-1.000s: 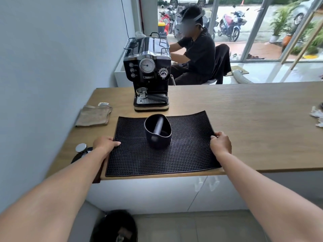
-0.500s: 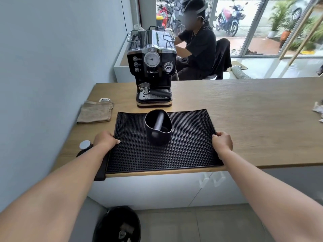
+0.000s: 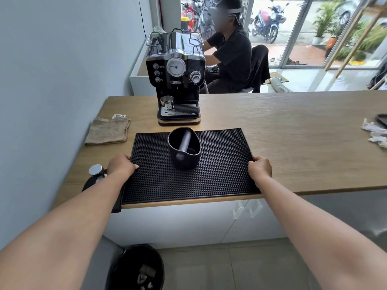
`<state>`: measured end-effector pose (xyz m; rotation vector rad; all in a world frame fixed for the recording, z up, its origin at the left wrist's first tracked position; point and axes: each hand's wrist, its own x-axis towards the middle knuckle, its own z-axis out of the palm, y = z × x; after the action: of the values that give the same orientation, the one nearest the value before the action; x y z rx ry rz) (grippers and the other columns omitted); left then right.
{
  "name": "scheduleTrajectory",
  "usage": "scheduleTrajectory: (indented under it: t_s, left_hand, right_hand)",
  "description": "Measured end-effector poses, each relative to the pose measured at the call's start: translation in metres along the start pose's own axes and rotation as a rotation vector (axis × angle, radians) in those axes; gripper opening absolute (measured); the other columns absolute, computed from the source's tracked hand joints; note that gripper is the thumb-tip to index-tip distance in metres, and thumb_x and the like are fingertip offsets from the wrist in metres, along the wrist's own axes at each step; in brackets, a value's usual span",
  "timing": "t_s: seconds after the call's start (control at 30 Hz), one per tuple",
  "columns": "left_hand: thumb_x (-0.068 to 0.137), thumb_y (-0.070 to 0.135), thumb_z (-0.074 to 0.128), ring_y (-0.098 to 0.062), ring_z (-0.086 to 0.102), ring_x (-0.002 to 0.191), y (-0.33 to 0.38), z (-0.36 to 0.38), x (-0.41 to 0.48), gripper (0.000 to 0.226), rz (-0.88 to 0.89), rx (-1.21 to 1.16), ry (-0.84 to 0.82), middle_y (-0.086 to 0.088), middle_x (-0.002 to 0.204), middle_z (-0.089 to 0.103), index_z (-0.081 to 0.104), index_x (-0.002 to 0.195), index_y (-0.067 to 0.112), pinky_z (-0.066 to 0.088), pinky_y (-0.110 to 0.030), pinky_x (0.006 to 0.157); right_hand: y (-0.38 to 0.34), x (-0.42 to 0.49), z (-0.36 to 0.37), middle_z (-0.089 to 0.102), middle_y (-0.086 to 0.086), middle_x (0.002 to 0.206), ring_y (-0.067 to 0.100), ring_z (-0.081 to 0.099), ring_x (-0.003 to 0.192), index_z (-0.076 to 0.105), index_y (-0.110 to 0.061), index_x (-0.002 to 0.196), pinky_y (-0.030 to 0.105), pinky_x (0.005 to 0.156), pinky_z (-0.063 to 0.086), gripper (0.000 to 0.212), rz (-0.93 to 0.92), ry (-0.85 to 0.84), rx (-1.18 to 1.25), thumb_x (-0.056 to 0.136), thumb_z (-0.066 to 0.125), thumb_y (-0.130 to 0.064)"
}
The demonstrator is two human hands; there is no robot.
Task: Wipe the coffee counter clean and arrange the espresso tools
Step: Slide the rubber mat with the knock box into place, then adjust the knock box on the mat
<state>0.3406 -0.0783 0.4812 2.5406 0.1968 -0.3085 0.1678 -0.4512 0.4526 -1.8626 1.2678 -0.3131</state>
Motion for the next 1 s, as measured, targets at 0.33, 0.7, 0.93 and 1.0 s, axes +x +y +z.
scheduleTrajectory:
  t_s: [0.33,0.7,0.93,1.0]
  left_hand:
    - [0.088,0.02,0.075,-0.033,0.063,0.109,0.0,0.001,-0.002,0.022,0.013,0.041,-0.004,-0.013,0.113,0.071,0.072,0.108,0.012,0.044,-0.034,0.081]
    - [0.092,0.026,0.054,-0.033,0.044,0.128,0.03,0.002,-0.023,0.037,0.022,0.43,0.068,-0.015,0.139,0.05,0.06,0.128,0.015,0.032,-0.047,0.106]
    - [0.089,0.028,0.07,-0.021,0.066,0.103,0.057,0.025,-0.062,0.042,0.129,-0.528,-0.116,-0.007,0.119,0.065,0.061,0.129,0.019,0.059,-0.042,0.087]
    - [0.089,0.02,0.072,-0.021,0.068,0.093,0.065,0.035,-0.079,0.046,0.052,-0.768,-0.182,-0.011,0.109,0.067,0.056,0.131,0.011,0.062,-0.04,0.078]
  right_hand:
    - [0.006,0.003,0.003,0.066,0.013,0.12,0.034,0.058,0.112,0.069,-0.015,0.12,0.04,0.096,0.049,0.033,-0.065,0.011,-0.141,0.092,0.051,-0.018]
    - [-0.035,-0.016,0.003,0.044,0.011,0.14,0.03,0.035,0.132,0.054,-0.024,0.135,0.045,0.111,0.026,0.046,-0.137,0.048,-0.363,0.09,0.049,-0.017]
    - [-0.106,-0.043,0.037,0.069,0.0,0.116,0.012,0.058,0.086,0.067,-0.018,0.123,0.025,0.08,0.045,0.032,-0.348,-0.249,-0.017,0.096,0.051,-0.027]
    - [-0.125,-0.049,0.05,0.064,-0.001,0.125,0.012,0.056,0.098,0.061,-0.018,0.131,0.025,0.087,0.042,0.037,-0.349,-0.366,0.07,0.097,0.051,-0.029]
